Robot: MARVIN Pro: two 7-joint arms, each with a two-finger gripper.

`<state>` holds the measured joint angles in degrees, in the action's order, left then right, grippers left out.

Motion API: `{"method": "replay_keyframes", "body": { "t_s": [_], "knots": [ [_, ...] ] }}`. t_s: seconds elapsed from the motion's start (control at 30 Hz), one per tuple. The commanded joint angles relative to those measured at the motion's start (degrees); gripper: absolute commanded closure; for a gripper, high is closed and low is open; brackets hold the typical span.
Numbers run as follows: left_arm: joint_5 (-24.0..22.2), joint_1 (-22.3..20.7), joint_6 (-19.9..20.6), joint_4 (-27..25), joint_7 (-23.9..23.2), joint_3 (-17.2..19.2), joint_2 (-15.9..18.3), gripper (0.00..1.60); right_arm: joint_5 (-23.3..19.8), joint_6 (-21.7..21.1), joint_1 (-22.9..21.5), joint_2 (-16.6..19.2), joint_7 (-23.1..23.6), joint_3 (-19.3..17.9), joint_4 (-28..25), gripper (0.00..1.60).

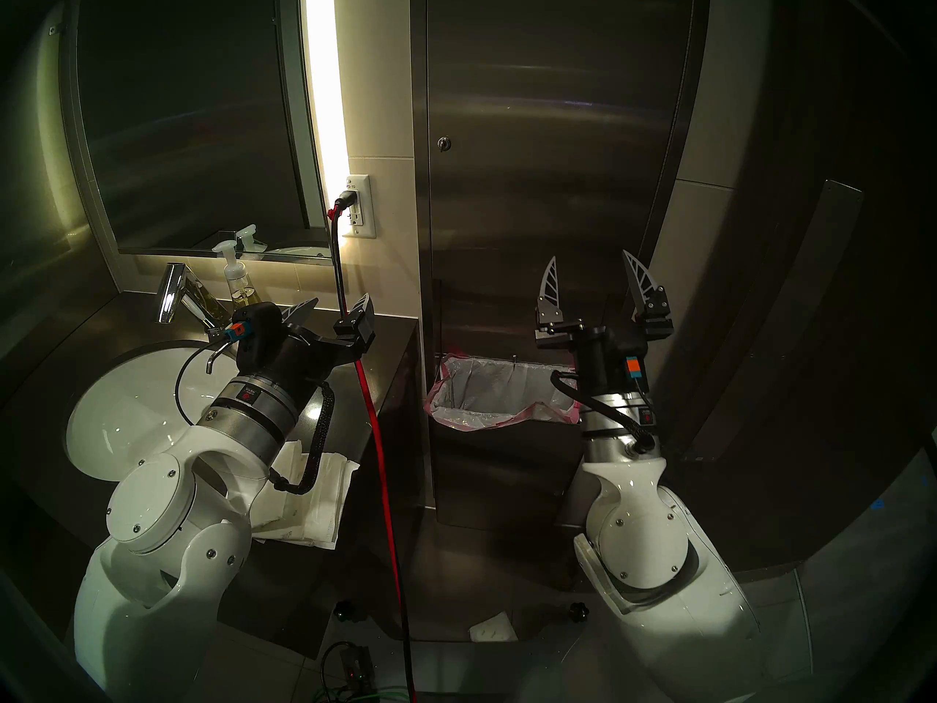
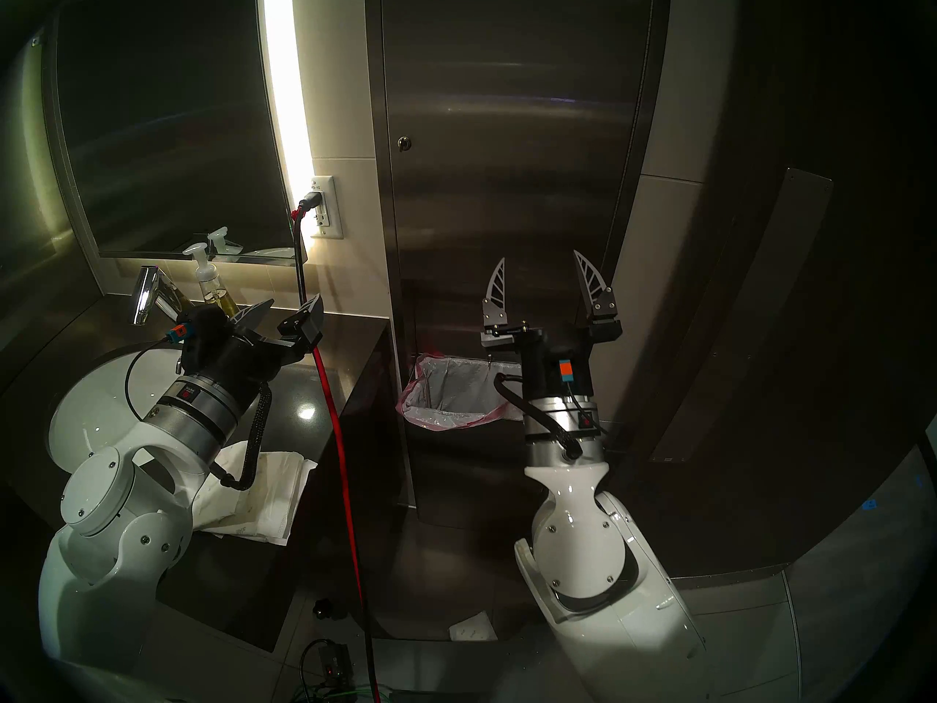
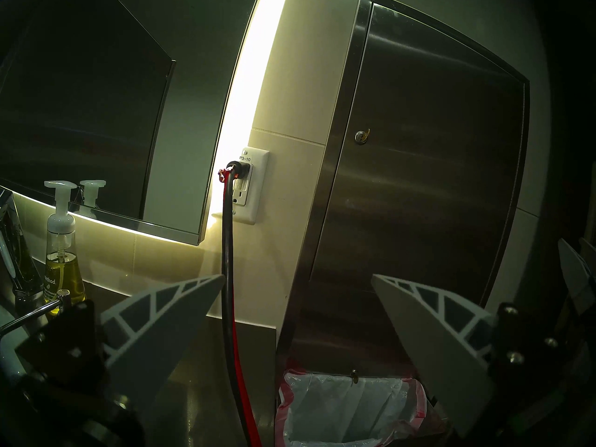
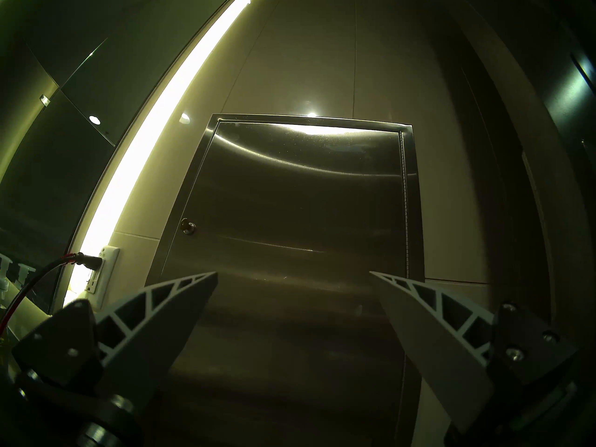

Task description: Twist key and close towel dispenser

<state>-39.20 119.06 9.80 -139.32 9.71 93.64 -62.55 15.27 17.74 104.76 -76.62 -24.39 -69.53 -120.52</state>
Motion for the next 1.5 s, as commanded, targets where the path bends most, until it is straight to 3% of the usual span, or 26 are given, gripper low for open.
{"method": "replay_keyframes", "body": {
  "t_s": [0.0, 0.2, 0.23, 0.73, 1.27, 1.4, 1.47],
  "knots": [
    [-0.1, 0.0, -0.6, -0.7, -0.3, 0.4, 0.0, 0.00, 1.3, -2.0, -6.2, -5.8, 2.6, 1.3, 0.8, 0.00],
    [-0.4, 0.0, -0.6, -0.7, -0.5, 0.6, 0.1, 0.00, 1.7, -3.8, -10.8, -9.8, 4.7, 2.2, 3.6, 0.00],
    [-0.4, 0.0, -0.6, -0.7, -0.5, 0.6, 0.1, 0.00, 1.7, -3.7, -10.0, -9.3, 5.2, 1.7, 2.9, 0.00],
    [-1.0, 0.1, -0.5, -0.7, -0.6, 0.8, 0.5, 0.00, 0.3, -8.6, -19.1, -13.6, 8.8, 3.6, 5.9, 0.00],
    [-1.6, 0.1, -0.4, -0.7, -0.6, 0.9, 0.9, 0.00, -1.8, -14.3, -27.9, -17.4, 9.3, 6.3, 9.9, 0.00],
    [-1.7, 0.2, -0.4, -0.7, -0.6, 1.0, 1.0, 0.00, -2.2, -16.5, -32.1, -19.4, 9.0, 7.1, 12.4, 0.00],
    [-1.8, 0.2, -0.4, -0.7, -0.6, 1.0, 1.0, 0.00, -2.2, -16.6, -30.3, -18.6, 9.0, 7.2, 11.3, 0.00]
  ]
}}
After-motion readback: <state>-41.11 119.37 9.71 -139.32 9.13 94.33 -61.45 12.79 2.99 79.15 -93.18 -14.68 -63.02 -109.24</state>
